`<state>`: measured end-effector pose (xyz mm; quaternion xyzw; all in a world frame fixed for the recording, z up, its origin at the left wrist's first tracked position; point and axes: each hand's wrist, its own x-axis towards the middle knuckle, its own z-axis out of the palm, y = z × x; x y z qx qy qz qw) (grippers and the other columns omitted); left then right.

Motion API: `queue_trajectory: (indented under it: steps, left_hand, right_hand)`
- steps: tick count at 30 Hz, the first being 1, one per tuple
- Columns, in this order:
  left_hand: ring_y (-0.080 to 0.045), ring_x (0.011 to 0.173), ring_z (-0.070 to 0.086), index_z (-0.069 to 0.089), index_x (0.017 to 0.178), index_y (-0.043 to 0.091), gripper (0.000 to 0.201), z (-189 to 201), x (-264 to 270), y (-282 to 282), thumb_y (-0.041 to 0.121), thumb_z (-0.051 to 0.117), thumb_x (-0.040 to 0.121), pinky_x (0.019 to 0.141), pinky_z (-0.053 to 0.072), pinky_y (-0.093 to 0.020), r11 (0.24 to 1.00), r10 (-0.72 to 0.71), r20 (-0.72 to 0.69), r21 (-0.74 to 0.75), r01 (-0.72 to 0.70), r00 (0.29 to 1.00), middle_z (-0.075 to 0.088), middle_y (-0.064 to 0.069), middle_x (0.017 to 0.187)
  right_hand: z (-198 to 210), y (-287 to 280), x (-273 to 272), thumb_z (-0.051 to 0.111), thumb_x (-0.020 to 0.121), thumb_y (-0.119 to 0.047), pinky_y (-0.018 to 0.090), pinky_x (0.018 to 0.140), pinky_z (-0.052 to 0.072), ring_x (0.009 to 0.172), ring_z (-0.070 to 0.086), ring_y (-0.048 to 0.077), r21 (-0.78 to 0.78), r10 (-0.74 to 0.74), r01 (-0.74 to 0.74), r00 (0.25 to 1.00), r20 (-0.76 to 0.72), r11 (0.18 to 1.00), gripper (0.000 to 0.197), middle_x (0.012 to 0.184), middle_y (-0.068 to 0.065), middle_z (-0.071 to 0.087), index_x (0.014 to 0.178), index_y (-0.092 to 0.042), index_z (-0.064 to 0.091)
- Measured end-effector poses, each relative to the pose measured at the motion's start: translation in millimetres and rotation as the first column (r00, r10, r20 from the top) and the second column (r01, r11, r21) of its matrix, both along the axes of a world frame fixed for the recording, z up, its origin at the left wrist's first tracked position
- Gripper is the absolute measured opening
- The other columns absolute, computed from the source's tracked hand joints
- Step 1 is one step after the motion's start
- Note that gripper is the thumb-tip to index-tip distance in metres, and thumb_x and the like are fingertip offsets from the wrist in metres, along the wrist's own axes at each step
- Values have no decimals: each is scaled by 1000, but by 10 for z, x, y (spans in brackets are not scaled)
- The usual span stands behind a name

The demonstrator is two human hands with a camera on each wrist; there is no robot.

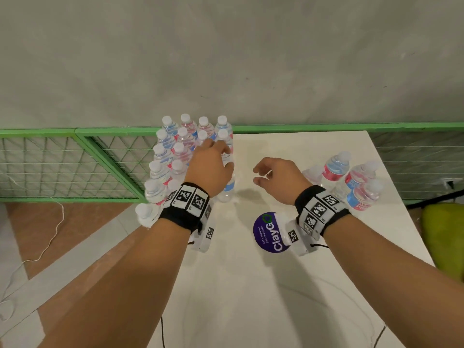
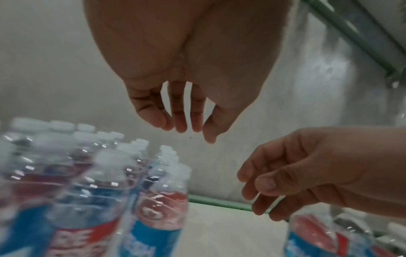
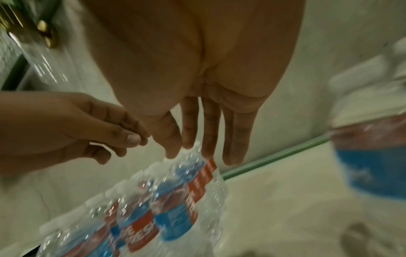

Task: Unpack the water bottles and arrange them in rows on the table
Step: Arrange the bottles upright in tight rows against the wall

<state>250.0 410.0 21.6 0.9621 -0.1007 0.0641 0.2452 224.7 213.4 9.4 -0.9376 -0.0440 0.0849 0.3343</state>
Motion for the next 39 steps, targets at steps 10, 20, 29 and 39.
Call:
queue_trajectory:
  steps: [10,20,29,39]
  left_hand:
    - [-14,116,51,47,134,32,58,-387,-213,-1475,13,68,83,98,44,-23,916,-295,-60,-303,264,954,40,7,137]
    - [-20,114,56,52,128,28,41,-600,-198,-1953,8,52,92,90,37,-22,940,-318,-322,-229,253,892,57,2,130]
    - [-9,78,66,64,106,35,25,-484,-512,-1515,18,68,88,69,46,-19,906,-342,-406,-380,184,848,68,15,93]
    - [-7,94,65,64,101,37,28,-465,-1081,-461,20,75,83,82,50,-21,903,-198,-370,-429,22,907,66,22,106]
  right_hand:
    - [100,-1793,-493,67,82,-19,37,83,49,95,56,30,-220,-309,364,918,249,905,24,103,6,57,105,-21,65]
    - [-250,-2236,-767,61,83,-8,37,85,53,91,61,28,-238,-279,280,960,37,930,48,115,1,46,127,-27,56]
    - [-233,-2188,-810,71,83,-16,31,82,48,86,58,21,-185,-296,299,954,44,936,34,103,-4,49,116,-24,64]
    - [-264,-1503,-1054,77,79,-23,29,82,51,91,62,15,144,-250,255,967,-51,956,27,108,-8,57,102,-26,63]
